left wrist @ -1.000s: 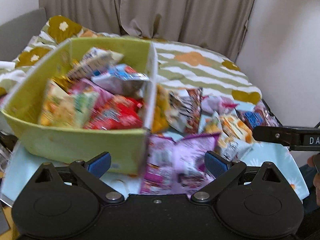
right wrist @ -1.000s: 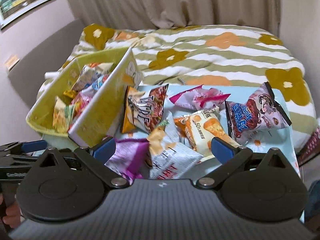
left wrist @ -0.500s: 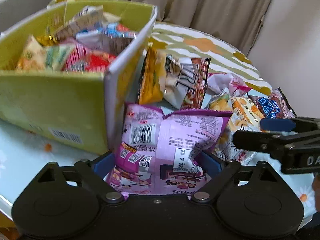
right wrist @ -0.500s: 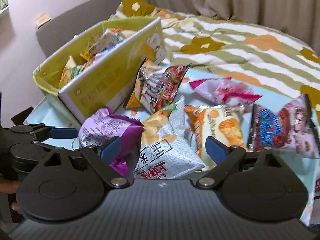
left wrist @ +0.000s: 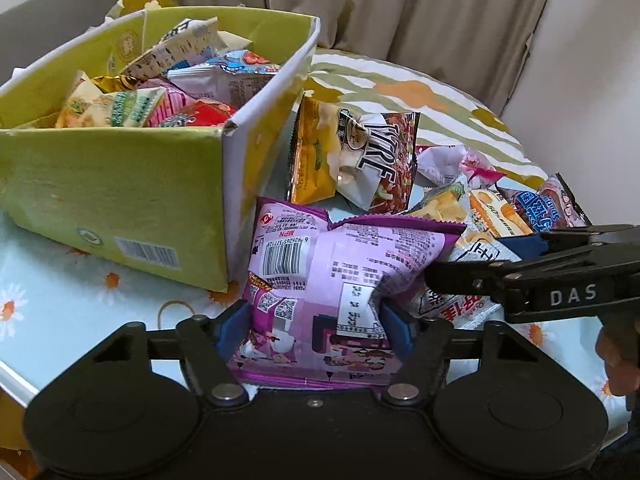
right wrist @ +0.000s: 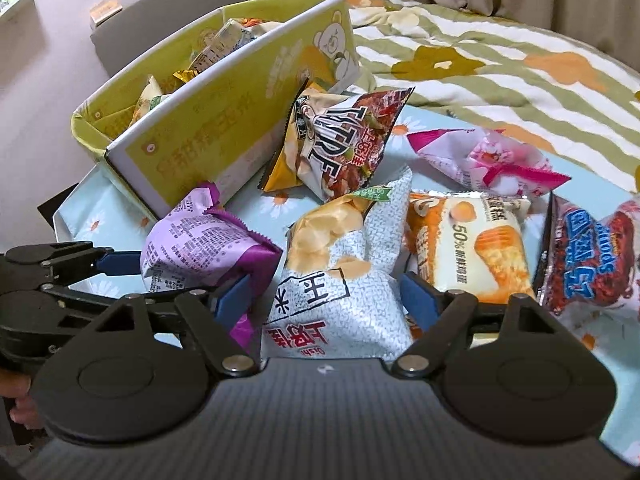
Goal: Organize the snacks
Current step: 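Grasp the purple bag with the left gripper while the right grasps the white corn bag, then carry the purple bag and white corn bag over the cardboard box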
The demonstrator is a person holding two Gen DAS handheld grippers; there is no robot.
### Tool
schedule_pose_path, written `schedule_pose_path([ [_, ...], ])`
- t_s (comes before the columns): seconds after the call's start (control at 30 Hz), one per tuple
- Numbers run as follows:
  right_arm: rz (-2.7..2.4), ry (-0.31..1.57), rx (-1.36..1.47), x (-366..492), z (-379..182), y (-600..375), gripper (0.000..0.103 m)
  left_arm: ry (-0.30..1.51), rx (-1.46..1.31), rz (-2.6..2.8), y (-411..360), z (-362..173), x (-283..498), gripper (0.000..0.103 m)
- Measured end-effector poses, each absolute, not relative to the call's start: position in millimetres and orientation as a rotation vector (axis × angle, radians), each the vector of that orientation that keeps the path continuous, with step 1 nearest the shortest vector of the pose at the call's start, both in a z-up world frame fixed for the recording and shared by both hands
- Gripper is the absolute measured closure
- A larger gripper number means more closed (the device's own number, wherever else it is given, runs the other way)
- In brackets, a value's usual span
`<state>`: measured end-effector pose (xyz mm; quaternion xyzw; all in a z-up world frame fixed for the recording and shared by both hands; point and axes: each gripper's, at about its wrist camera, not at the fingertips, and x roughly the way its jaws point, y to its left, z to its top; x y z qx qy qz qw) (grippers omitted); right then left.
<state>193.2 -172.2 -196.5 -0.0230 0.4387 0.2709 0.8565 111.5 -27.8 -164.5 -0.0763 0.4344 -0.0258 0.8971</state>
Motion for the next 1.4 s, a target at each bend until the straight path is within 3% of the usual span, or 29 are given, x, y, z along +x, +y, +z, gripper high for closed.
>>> schedule_pose_path([
  [0.53, 0.694, 0.920, -0.039, 200, -208, -184, 0.007, 0.900, -0.207, -0.062, -21, -166, 112, 0.032],
  [0.73, 0.705, 0.936, -0.039, 204, -215, -181, 0.015, 0.904, -0.205, -0.064, -22, -167, 113, 0.031],
  [0.97, 0.689, 0.975, 0.008, 204, -222, -184, 0.036, 0.951, -0.228, -0.069, -20, -177, 118, 0.021],
  [1.4, 0.626, 0.929, 0.043, 181, -206, -195, 0.042, 0.892, -0.192, -0.095, -31, -152, 106, 0.051],
])
